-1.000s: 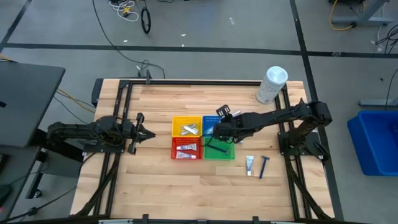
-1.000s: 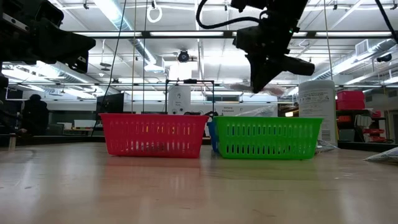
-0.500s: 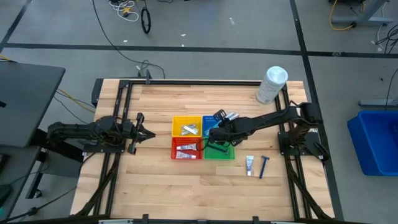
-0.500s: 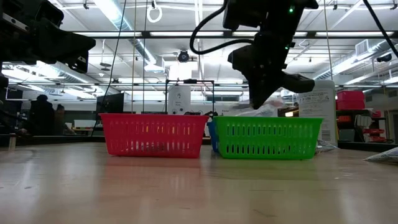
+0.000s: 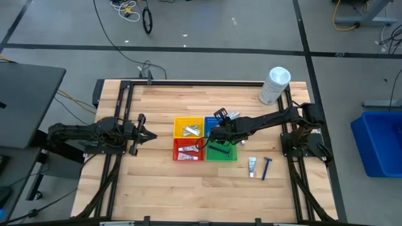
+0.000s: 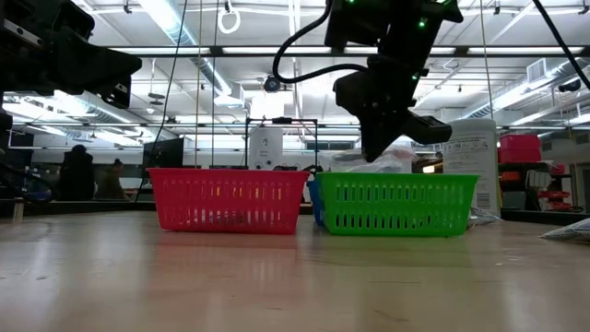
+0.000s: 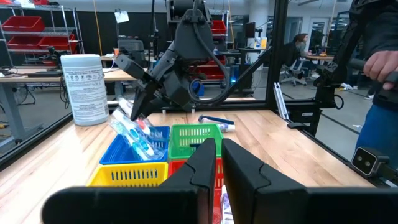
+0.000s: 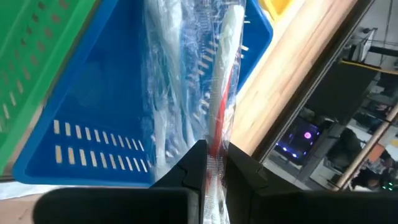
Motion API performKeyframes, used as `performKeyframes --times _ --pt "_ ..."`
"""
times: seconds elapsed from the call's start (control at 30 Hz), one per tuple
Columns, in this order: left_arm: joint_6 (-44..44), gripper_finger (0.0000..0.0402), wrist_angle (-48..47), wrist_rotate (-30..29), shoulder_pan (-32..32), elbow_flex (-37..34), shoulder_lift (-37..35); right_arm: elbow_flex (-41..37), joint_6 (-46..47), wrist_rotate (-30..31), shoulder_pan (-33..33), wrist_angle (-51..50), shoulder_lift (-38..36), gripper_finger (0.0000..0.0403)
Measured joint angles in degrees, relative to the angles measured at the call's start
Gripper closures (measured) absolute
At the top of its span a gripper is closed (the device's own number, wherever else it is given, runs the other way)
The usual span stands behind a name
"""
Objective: Pick & Place Travel size toiletries
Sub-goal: Put the red toothbrush into the blue bin
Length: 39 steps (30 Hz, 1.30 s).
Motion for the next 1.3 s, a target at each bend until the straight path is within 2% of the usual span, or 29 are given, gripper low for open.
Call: performKeyframes --times 0.73,0.97,1.3 --pt "0.01 0.0369 -0.01 0.01 -0.01 -0.01 0.01 -0.01 0.02 -0.56 0.28 1.51 0.00 0.0357" --pt "-0.01 0.0369 0.00 0.00 0.00 0.00 0.00 -0.01 -0.01 -3.44 0.28 0.93 0.00 0.0308" --pt "0.01 0.0370 -0.01 0.00 -0.01 0.00 -0.01 -0.01 0.46 -3.16 0.04 0.93 0.00 0.0230"
